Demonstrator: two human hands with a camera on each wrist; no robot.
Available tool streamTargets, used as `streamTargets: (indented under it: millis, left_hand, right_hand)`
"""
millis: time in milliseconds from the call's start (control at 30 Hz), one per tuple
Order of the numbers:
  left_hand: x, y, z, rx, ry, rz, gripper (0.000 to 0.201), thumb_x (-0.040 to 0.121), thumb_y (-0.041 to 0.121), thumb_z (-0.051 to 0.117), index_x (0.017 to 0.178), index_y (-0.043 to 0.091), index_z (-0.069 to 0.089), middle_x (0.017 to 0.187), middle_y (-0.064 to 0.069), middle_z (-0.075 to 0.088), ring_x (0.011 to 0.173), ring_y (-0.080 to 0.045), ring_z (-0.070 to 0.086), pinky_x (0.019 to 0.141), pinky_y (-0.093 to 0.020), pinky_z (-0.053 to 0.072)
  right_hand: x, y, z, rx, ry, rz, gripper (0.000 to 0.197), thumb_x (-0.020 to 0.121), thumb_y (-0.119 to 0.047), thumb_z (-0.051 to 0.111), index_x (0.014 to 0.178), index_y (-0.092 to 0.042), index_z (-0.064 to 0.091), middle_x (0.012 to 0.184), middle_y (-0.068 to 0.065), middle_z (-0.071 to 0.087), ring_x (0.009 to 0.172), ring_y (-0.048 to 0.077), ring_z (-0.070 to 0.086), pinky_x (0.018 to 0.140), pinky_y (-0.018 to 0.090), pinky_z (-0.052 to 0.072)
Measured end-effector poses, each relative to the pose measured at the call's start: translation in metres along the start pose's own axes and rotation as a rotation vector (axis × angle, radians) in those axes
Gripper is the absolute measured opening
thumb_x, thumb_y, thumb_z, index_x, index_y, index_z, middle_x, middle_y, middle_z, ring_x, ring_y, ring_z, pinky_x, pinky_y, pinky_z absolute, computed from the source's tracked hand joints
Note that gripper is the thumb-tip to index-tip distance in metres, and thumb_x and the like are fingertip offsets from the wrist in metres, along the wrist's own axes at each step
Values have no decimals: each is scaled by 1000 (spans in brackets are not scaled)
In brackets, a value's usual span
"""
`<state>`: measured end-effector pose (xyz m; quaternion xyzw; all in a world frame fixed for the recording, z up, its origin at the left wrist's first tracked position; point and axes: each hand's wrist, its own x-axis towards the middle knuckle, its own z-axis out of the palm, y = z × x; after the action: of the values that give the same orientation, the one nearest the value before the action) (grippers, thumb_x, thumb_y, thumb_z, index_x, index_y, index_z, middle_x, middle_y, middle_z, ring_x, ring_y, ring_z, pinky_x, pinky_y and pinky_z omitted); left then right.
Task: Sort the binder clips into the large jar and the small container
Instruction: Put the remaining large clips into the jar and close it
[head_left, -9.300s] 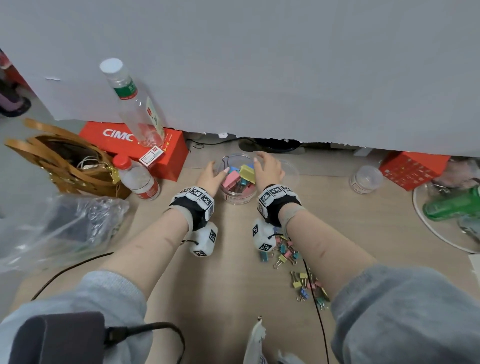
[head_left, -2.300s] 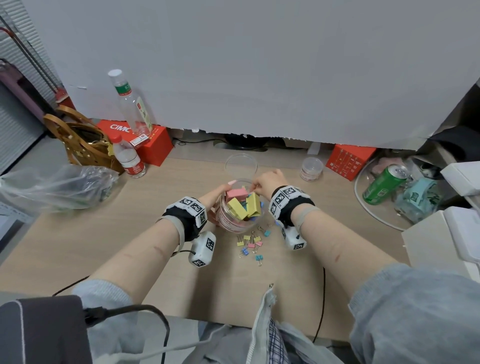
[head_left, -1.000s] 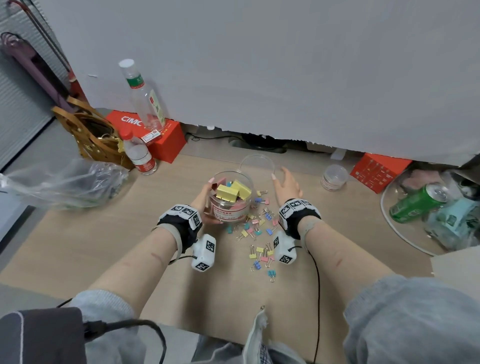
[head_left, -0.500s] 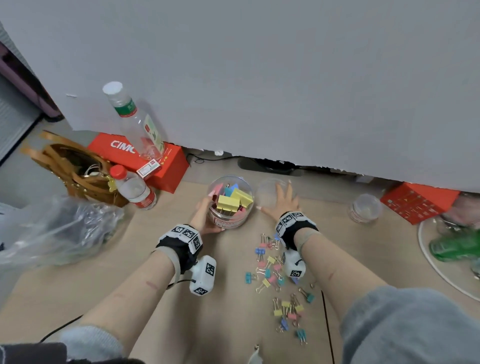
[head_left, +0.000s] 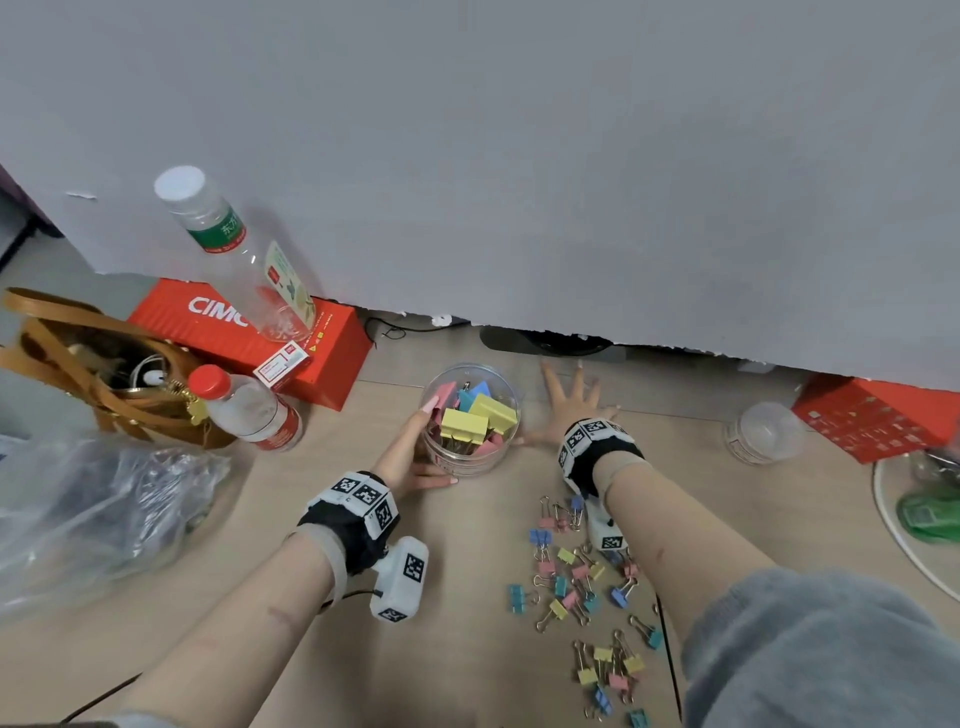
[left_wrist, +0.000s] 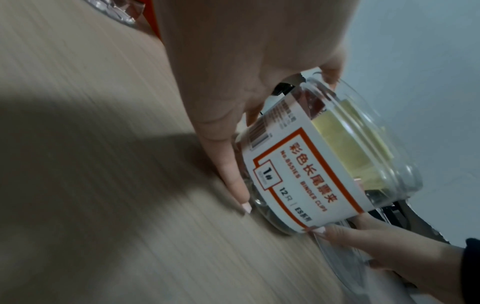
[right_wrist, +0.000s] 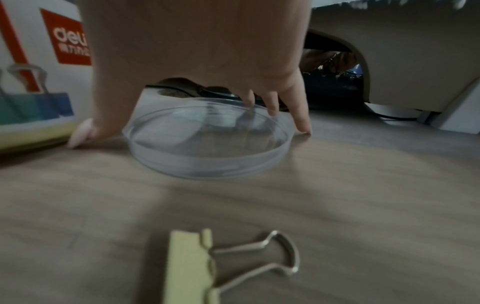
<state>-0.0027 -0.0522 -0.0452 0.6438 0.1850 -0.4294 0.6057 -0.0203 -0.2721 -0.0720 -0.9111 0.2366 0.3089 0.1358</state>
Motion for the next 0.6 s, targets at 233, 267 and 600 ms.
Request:
streamTargets:
  millis: [233, 267, 600]
  left_hand:
    - [-1, -2, 2, -29, 25, 18, 25, 92, 55, 32, 110, 47, 47, 99, 2, 55, 84, -32, 63, 83, -43, 55]
    - [-5, -2, 4, -53, 43, 13, 24, 92, 54, 32, 105, 44, 49, 97, 1, 55, 83, -33, 62, 83, -44, 54]
    - [-48, -13, 33, -122, 100, -3, 55, 79, 62, 43, 116, 23, 55, 109, -11, 64, 98, -29, 61, 69, -39, 56]
  right_hand:
    - [-19, -3, -6, 176, 143, 9, 94, 70, -61, 59, 143, -46, 1, 153, 11, 11, 135, 39, 22, 103, 53, 35]
    - [-25, -1, -9, 248, 140, 5, 93, 72, -62, 59, 143, -47, 1, 154, 13, 11, 136, 39, 22, 105, 52, 33]
    - [-103, 3, -34, 1090, -49, -381, 74, 88, -32, 54, 149, -31, 12, 157, -5, 13, 145, 16, 15, 105, 32, 27]
